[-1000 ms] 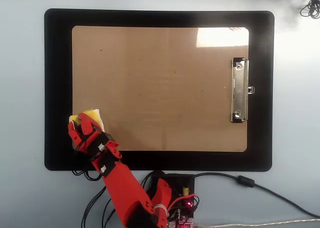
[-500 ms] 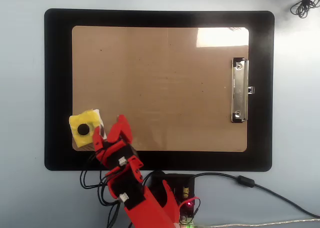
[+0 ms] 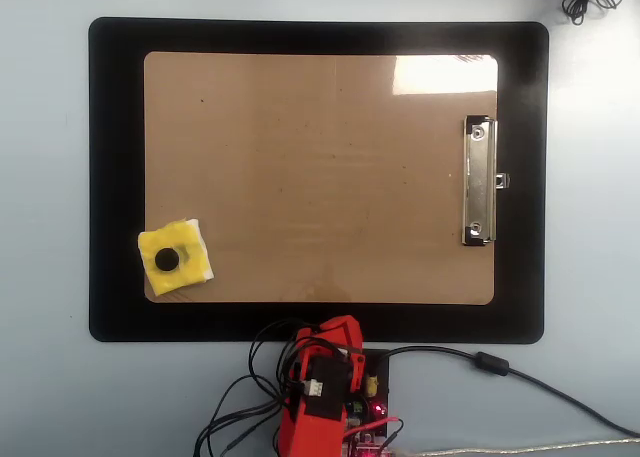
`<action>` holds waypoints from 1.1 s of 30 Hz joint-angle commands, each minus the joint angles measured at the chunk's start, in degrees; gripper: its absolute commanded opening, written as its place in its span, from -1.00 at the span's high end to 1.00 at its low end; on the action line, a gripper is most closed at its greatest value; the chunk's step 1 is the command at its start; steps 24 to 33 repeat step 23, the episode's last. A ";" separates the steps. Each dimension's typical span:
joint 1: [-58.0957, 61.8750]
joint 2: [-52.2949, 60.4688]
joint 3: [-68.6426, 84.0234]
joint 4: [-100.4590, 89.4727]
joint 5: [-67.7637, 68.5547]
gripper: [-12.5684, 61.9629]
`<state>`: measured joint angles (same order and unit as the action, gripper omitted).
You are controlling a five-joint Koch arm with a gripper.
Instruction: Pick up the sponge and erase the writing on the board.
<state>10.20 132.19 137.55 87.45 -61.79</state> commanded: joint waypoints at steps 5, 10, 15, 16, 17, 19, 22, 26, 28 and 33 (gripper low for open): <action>5.36 2.55 -0.09 2.11 -1.58 -0.25; 5.98 2.46 0.44 3.69 -3.08 -0.25; 5.98 2.46 4.04 3.87 -7.12 -0.26; 5.89 2.46 4.04 3.96 -7.03 -0.26; 5.89 2.46 4.04 4.04 -7.03 -0.26; 5.80 2.46 4.04 4.04 -7.03 -0.26; 5.80 2.46 4.04 4.04 -7.03 -0.26; 5.80 2.46 4.04 4.04 -7.03 -0.26; 5.80 2.46 4.04 4.04 -7.03 -0.26; 5.80 2.46 4.04 4.04 -7.03 -0.26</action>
